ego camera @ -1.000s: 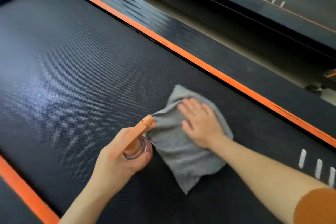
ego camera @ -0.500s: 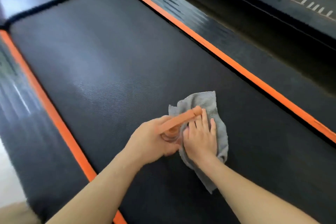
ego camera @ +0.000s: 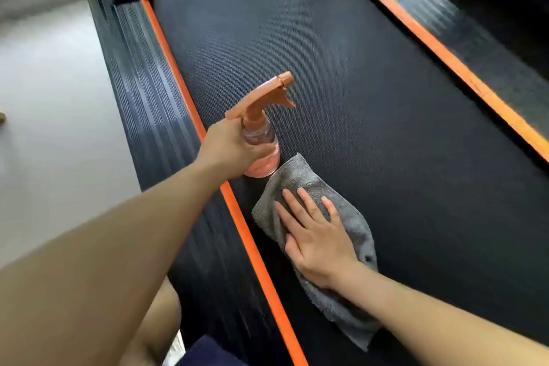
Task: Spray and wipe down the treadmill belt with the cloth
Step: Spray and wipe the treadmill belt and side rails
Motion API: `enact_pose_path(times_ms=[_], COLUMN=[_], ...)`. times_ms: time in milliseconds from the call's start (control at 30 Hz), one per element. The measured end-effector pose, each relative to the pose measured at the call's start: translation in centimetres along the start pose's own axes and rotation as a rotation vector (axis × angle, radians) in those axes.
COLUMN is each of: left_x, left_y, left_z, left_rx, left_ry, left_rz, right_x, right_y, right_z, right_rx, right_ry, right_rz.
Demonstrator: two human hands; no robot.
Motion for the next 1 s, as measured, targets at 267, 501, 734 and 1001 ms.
enact_pose_path(times_ms=[267, 501, 734, 1001], left_x=[-1.8, -0.5, 1.4, 3.5], left_y=[-1.5, -1.1, 0.1, -0.4], left_z=[1.4, 0.6, -2.1, -3.2], left_rx=[0.188, 0.008, -0.105, 0.076], left_ry=[-0.092, 0.031, 0.157, 0.32], left_rz=[-0.053, 0.049, 0.168, -0.428], right_x=[-2.6, 4.7, 14.9, -2.2], right_y=[-1.0, -1.4, -4.1, -0.6], right_z=[8.6, 3.1, 2.0, -1.6], right_rx=[0.006, -0.053, -0.01, -0.093], right_ry=[0.29, 0.131, 0.847, 0.115], right_rz=[0.105, 0.027, 0.036, 0.028])
Point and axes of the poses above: each hand's wrist, its own z-axis towards the middle knuckle, its own y-axis out of the palm, x = y × z, the point moved 2 cm from there along z, towards the middle knuckle, and after that the axes turned 11 degrees about y, right-handed, at the moved point
